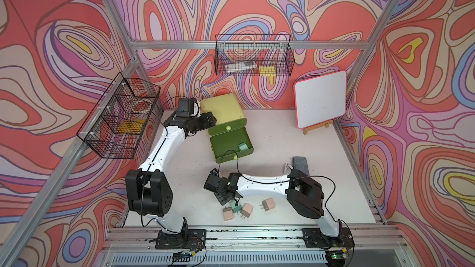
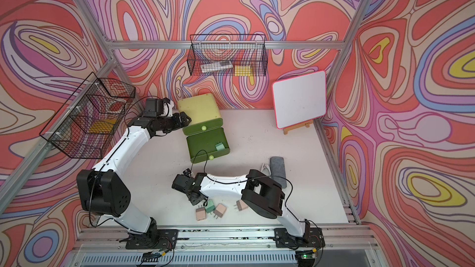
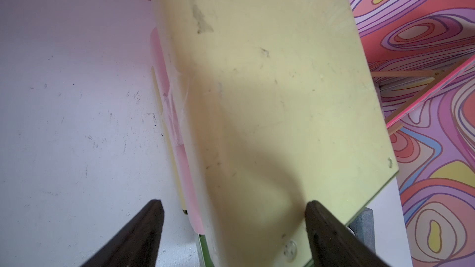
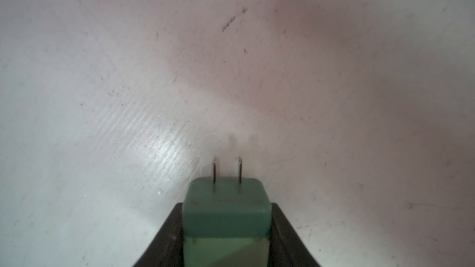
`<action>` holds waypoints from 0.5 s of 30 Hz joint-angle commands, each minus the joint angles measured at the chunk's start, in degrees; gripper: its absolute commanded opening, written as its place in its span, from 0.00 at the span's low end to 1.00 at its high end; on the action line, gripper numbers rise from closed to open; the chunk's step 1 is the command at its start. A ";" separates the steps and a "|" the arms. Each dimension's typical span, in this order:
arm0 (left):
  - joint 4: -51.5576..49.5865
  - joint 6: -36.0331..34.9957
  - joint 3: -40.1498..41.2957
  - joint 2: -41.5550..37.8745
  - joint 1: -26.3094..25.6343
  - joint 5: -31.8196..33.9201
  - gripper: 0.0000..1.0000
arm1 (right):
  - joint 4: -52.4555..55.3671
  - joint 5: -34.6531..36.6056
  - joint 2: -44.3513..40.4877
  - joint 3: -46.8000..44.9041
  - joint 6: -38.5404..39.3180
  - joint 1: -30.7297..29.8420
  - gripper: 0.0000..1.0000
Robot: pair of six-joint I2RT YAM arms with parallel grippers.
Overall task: Place the plugs into the drawer by color
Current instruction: Pick up the plug from the center of the board, then place the plug in the drawer.
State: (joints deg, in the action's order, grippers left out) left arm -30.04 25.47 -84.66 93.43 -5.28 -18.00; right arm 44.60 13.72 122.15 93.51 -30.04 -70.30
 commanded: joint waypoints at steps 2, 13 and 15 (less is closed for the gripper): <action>0.26 0.10 0.66 -0.88 -0.17 -0.60 0.86 | 1.22 5.49 -6.57 5.77 2.18 2.32 0.41; 0.32 0.45 0.73 -0.45 -0.08 0.62 0.85 | -0.49 9.18 -2.21 21.86 10.38 12.74 0.40; 0.25 0.45 0.78 -0.44 -0.08 0.75 0.85 | -0.96 8.67 0.16 24.26 11.65 14.17 0.40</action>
State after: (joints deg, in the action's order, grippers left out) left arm -30.04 25.52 -84.64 93.43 -5.28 -17.72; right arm 44.18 21.47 118.24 115.63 -21.76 -56.99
